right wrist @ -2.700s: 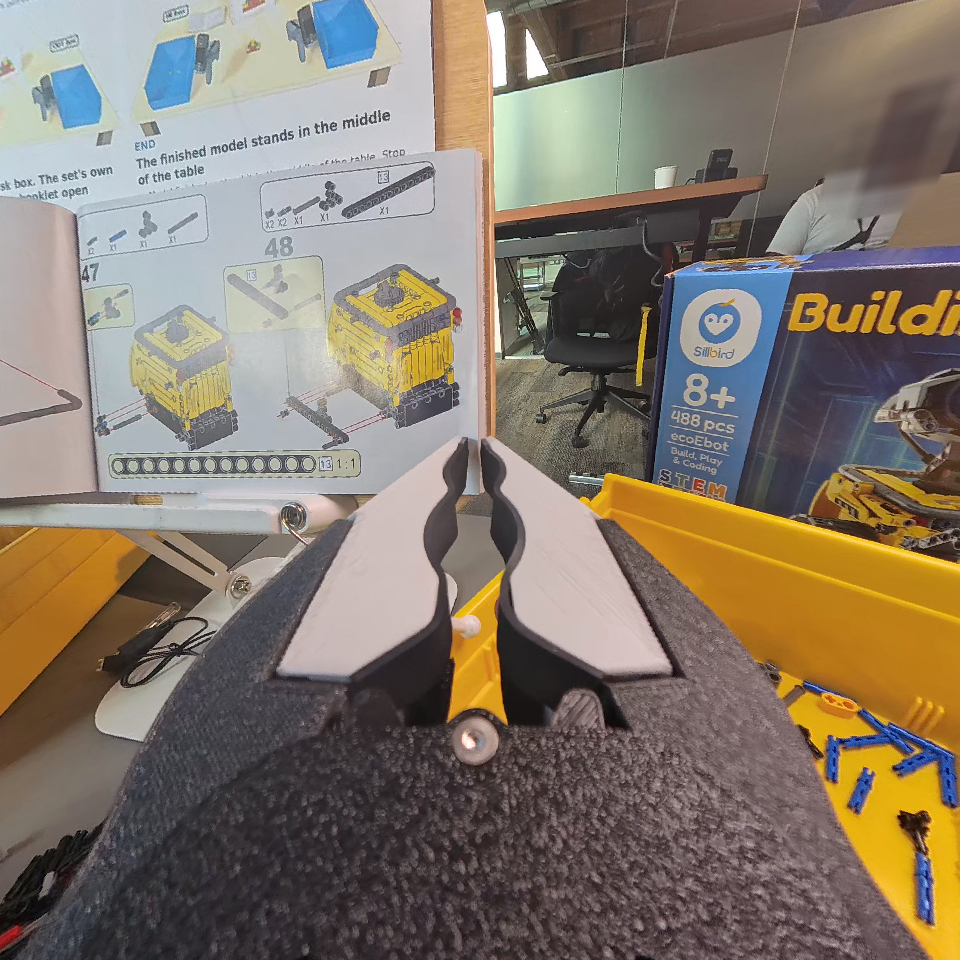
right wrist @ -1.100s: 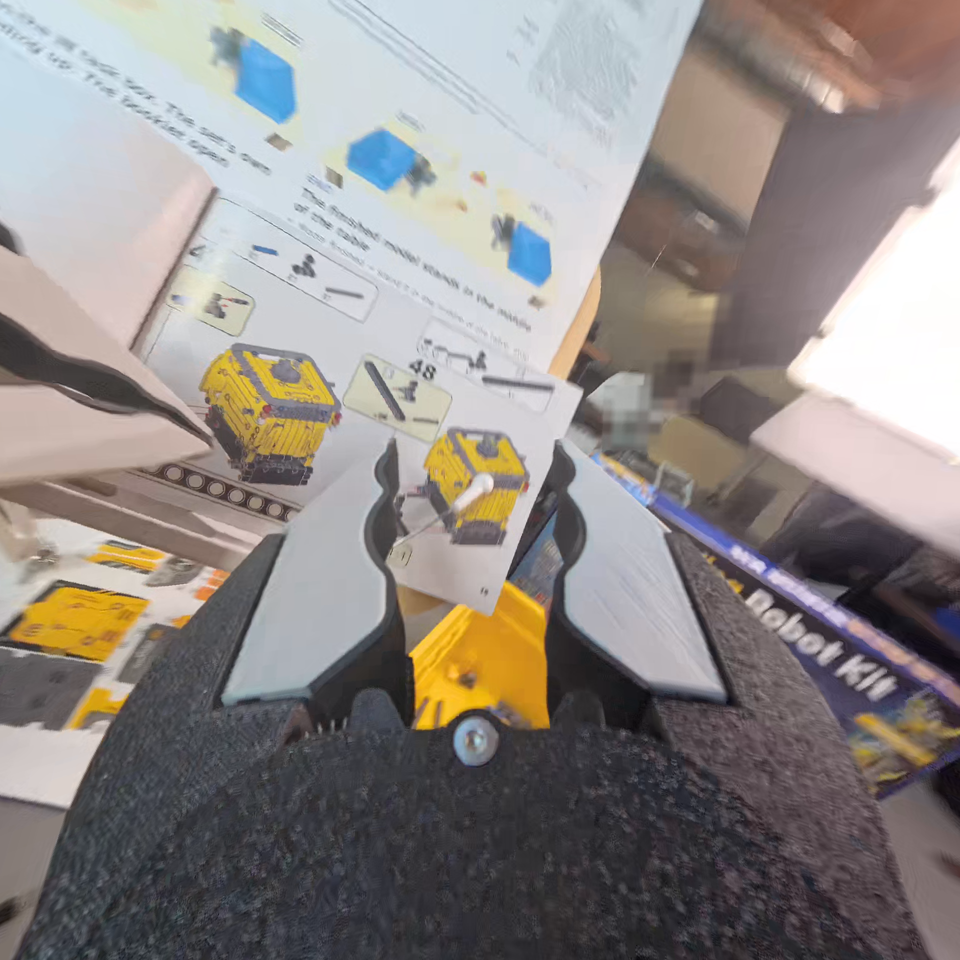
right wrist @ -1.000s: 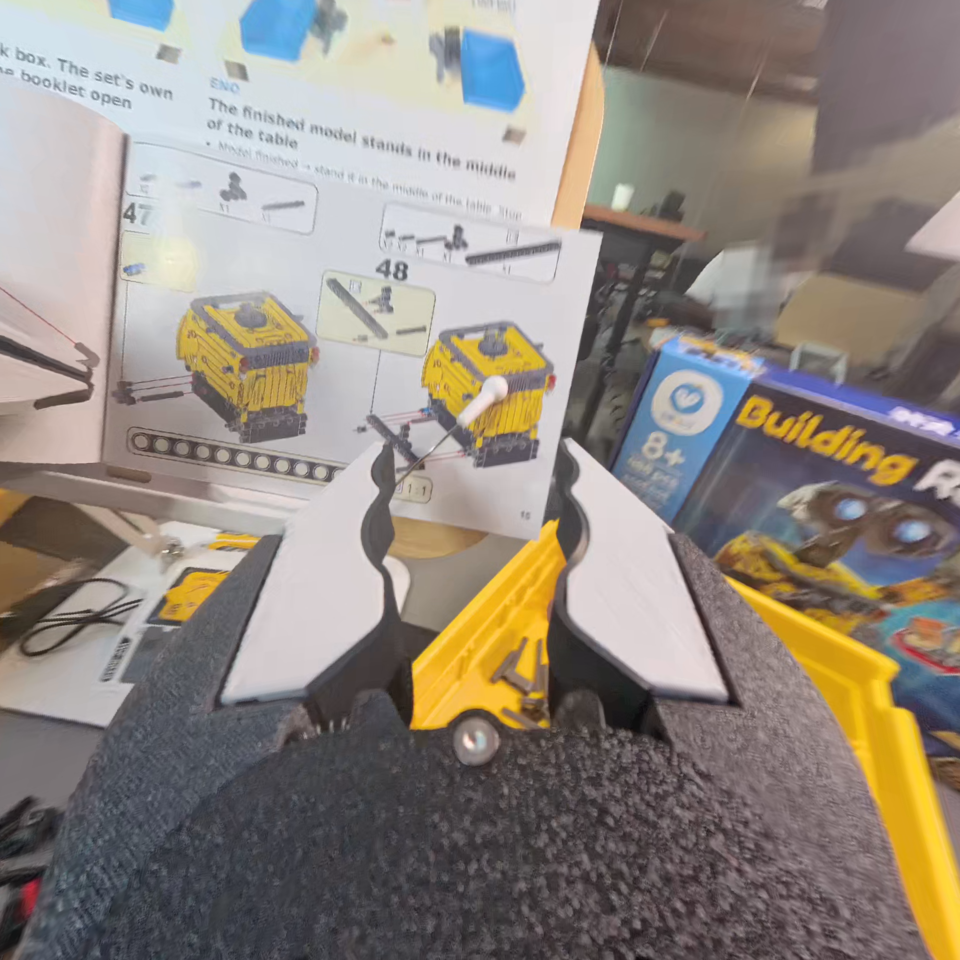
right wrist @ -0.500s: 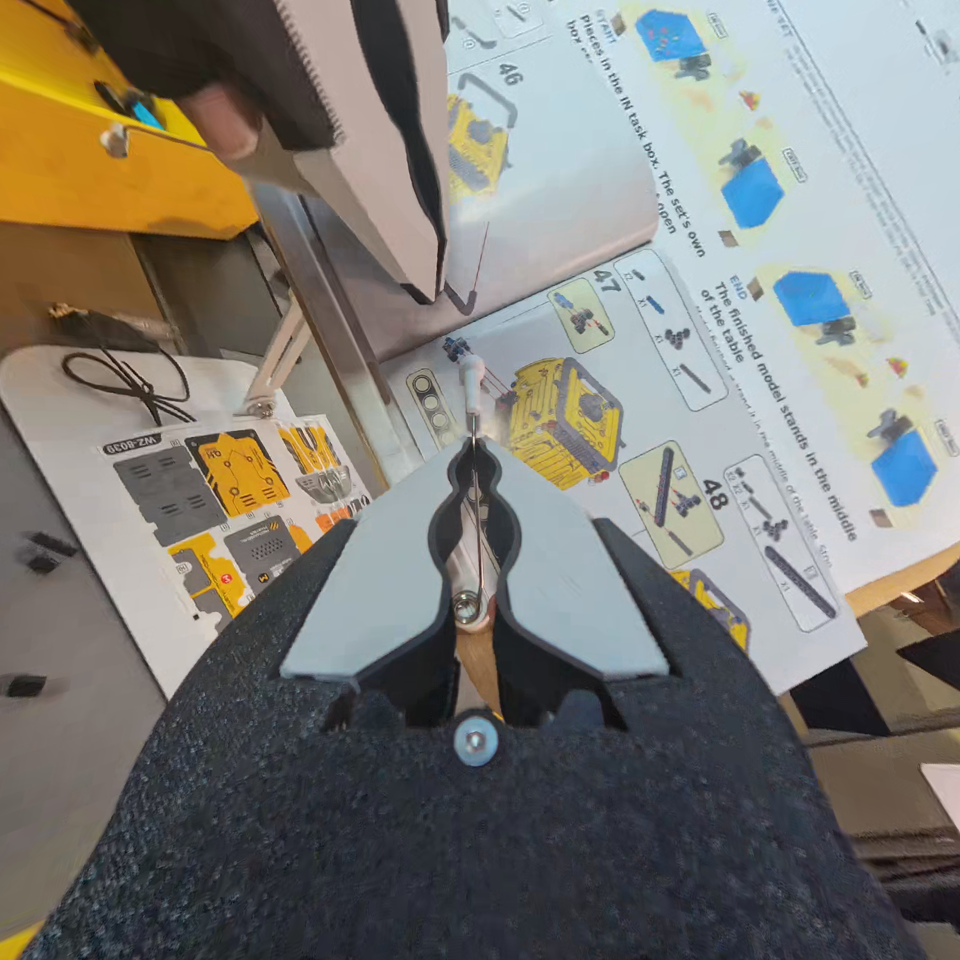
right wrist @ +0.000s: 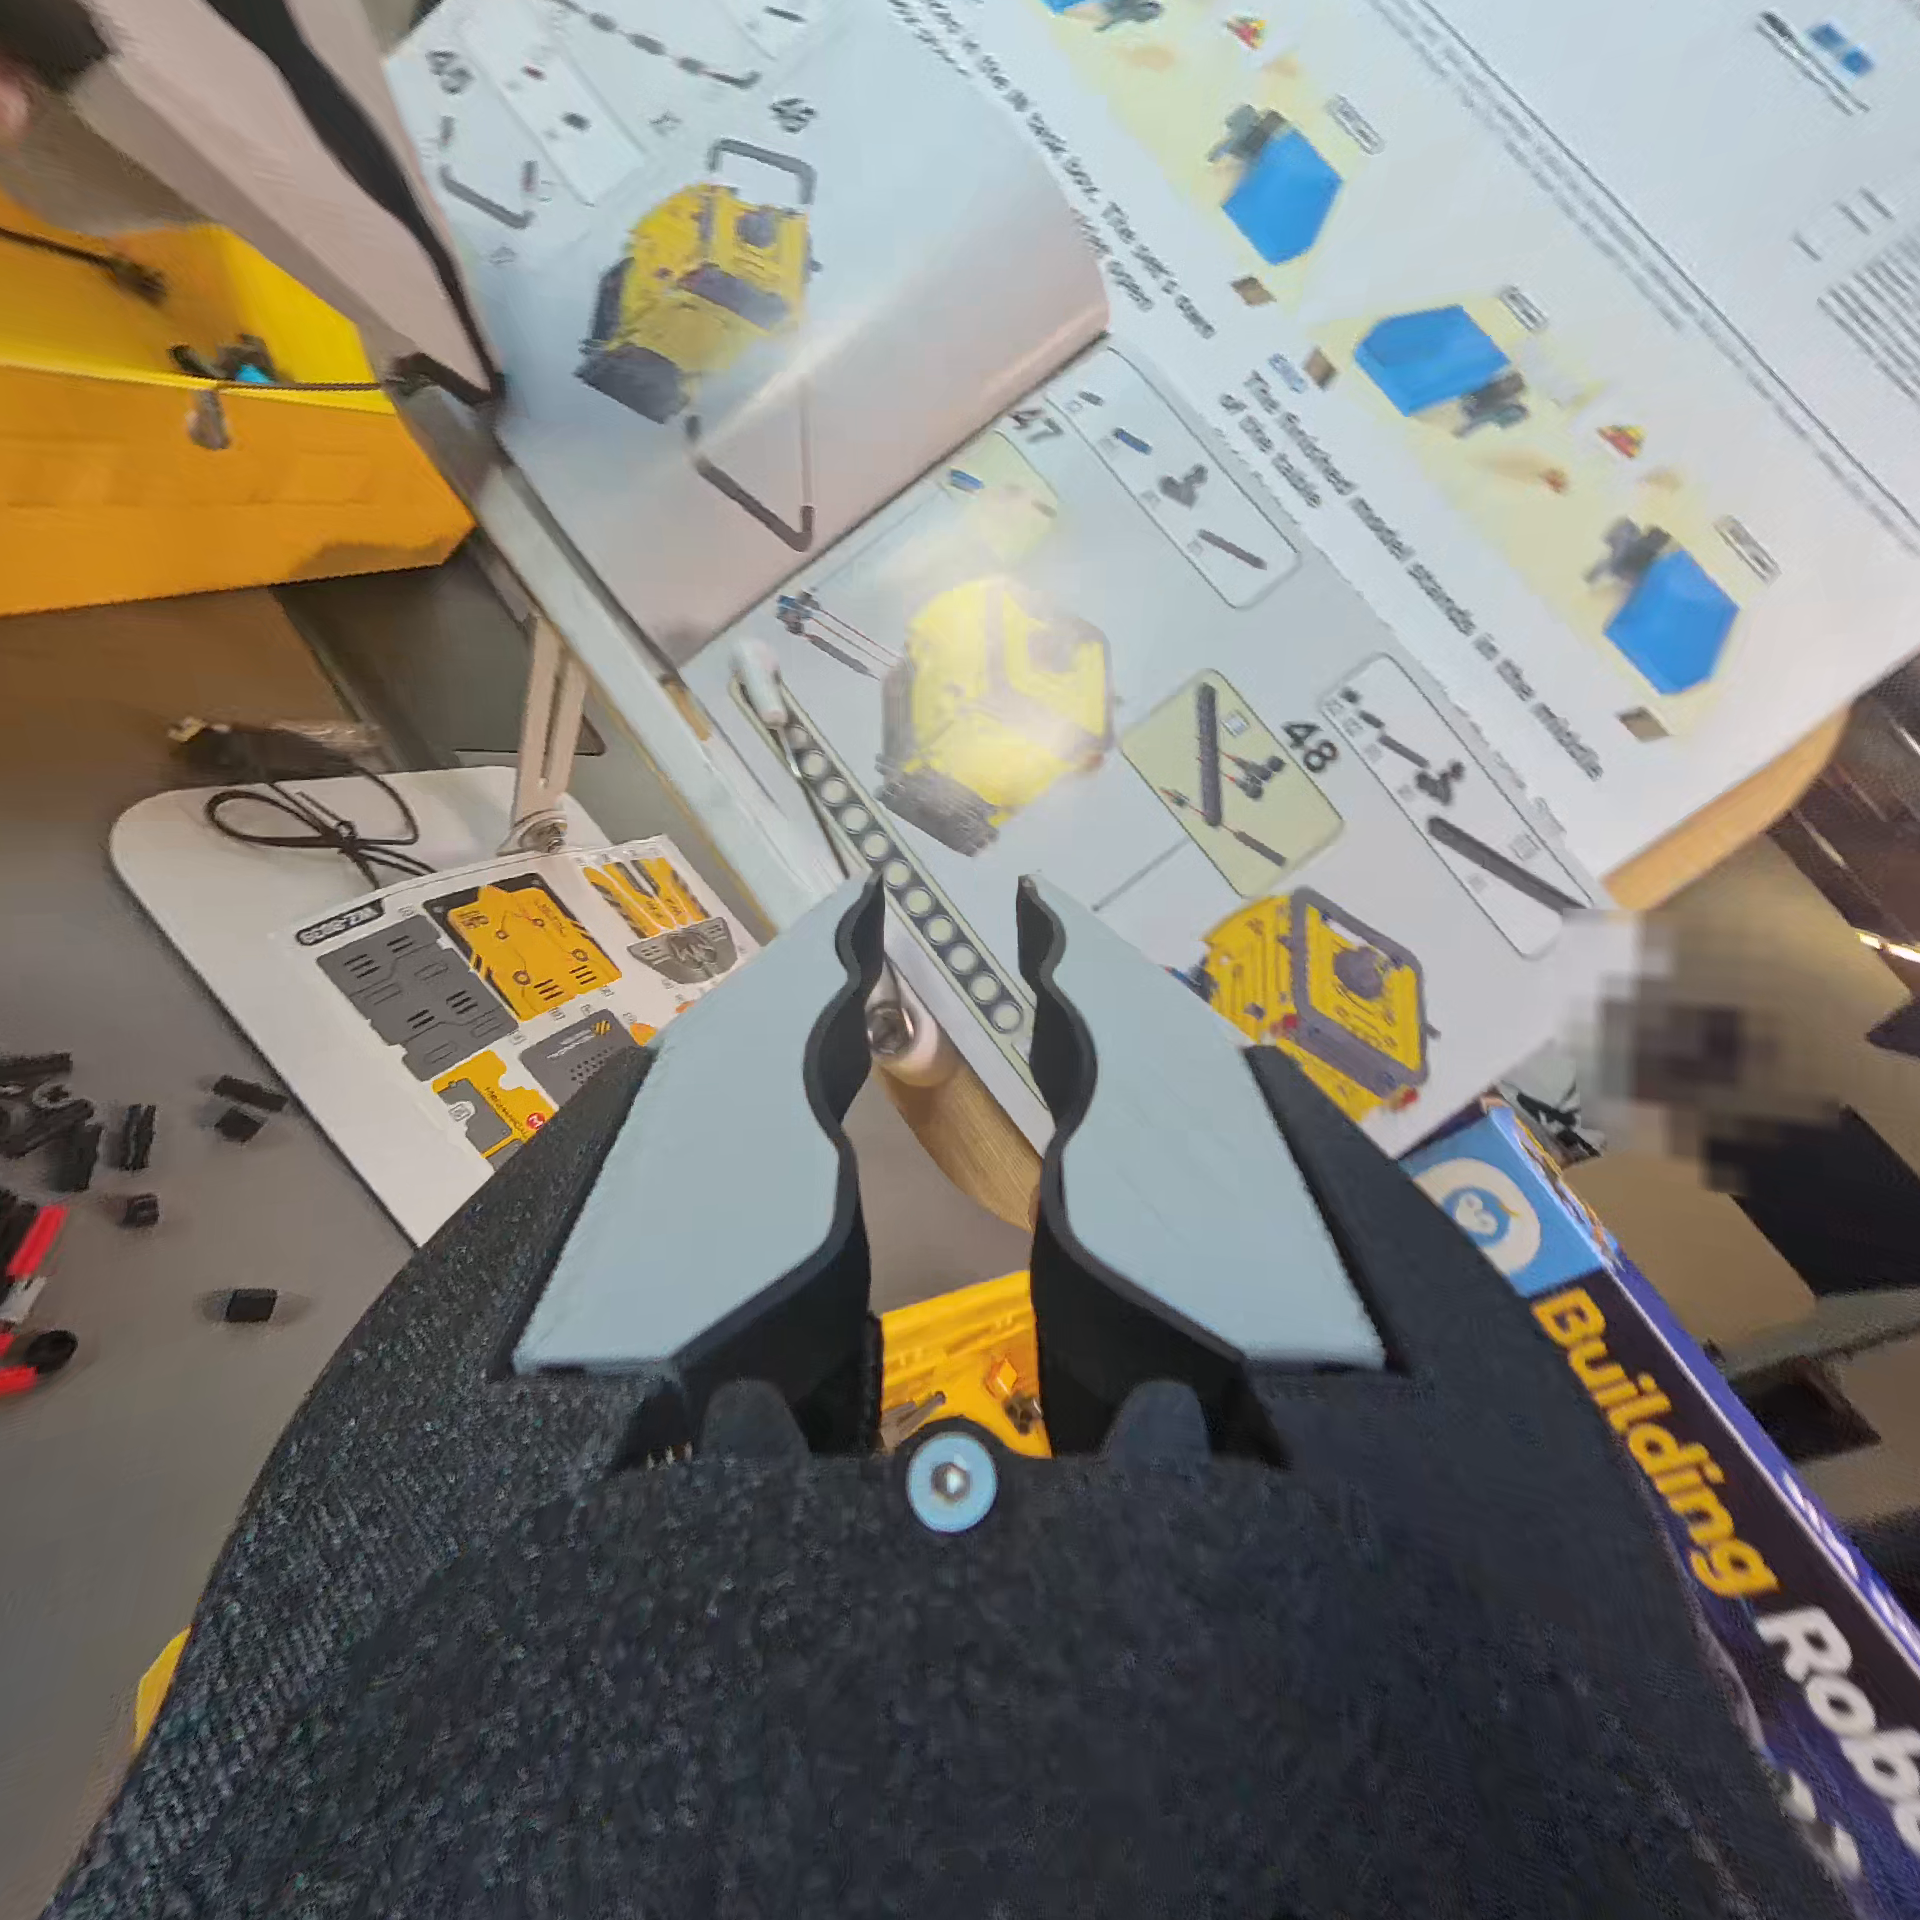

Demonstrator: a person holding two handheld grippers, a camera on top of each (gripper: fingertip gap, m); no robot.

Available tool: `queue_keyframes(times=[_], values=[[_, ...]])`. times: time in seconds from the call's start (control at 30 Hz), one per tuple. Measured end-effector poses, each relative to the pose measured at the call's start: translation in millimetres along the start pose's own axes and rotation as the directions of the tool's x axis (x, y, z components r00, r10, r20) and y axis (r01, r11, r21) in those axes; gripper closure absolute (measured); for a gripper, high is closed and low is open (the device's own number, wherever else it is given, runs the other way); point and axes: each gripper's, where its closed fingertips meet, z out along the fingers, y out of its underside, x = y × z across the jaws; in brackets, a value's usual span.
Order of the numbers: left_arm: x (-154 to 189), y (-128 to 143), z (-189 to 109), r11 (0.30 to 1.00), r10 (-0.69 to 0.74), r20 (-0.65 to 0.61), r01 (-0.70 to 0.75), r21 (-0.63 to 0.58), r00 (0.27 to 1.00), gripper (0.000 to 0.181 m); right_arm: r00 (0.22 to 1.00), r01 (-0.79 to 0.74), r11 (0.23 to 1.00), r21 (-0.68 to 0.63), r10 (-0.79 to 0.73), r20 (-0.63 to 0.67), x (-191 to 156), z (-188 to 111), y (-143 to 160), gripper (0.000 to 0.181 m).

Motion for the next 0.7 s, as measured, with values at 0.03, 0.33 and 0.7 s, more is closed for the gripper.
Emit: queue_keyframes(times=[0.03,0.33,0.7], values=[[-1,-1,-2,1.0,-0.012,0.0,0.012,0.01,1.0,0.18,0.997,-0.047,0.999,-0.013,0.046,-0.057,11,-4,6,0.157],[-15,5,-6,0.993,-0.121,0.055,0.12,0.021,0.991,0.178,0.976,-0.097,0.987,-0.126,0.07,-0.205,38,5,42,0.175],[9,-7,-58,0.978,-0.169,0.026,0.164,0.129,0.985,0.171,0.953,-0.274,0.961,-0.031,0.267,-0.144,38,-38,6,0.164]])
